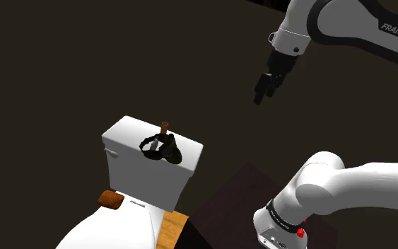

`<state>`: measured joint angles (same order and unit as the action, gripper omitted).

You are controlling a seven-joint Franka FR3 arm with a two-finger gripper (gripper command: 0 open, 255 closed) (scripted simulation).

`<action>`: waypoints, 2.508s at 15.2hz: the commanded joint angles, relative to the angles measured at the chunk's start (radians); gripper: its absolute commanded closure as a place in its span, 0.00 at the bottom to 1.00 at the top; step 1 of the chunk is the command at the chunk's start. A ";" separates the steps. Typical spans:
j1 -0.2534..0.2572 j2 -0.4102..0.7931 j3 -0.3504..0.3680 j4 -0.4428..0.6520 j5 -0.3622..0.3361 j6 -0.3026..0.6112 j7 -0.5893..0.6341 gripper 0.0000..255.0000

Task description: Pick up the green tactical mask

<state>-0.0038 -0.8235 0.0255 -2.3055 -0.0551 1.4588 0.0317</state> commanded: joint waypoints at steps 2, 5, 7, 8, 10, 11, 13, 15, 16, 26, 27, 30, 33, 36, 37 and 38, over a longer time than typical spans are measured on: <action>0.005 0.023 0.002 -0.010 0.002 0.030 -0.004 0.00; 0.020 0.100 0.008 -0.034 0.008 0.119 -0.017 0.00; 0.029 0.156 0.013 -0.043 0.012 0.177 -0.026 0.00; 0.034 0.185 0.016 -0.046 0.014 0.205 -0.030 0.00; 0.043 0.246 0.022 -0.048 0.017 0.261 -0.038 0.00; 0.047 0.278 0.025 -0.047 0.018 0.288 -0.043 0.00; 0.056 0.344 0.031 -0.041 0.020 0.341 -0.051 0.00; 0.064 0.411 0.039 -0.031 0.022 0.391 -0.059 0.00; 0.068 0.446 0.043 -0.024 0.022 0.415 -0.063 0.00; 0.106 0.809 0.084 0.109 0.008 0.607 -0.093 0.00; 0.110 0.846 0.088 0.128 0.004 0.622 -0.096 0.00; 0.123 0.958 0.099 0.192 -0.008 0.658 -0.101 0.00; 0.138 1.071 0.109 0.265 -0.023 0.684 -0.106 0.00; 0.155 1.183 0.117 0.348 -0.040 0.702 -0.111 0.00; 0.161 1.221 0.119 0.378 -0.046 0.706 -0.113 0.00; 0.168 1.259 0.121 0.409 -0.051 0.708 -0.115 0.00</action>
<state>0.1577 0.4074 0.1429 -1.9108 -0.1022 2.1573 -0.0824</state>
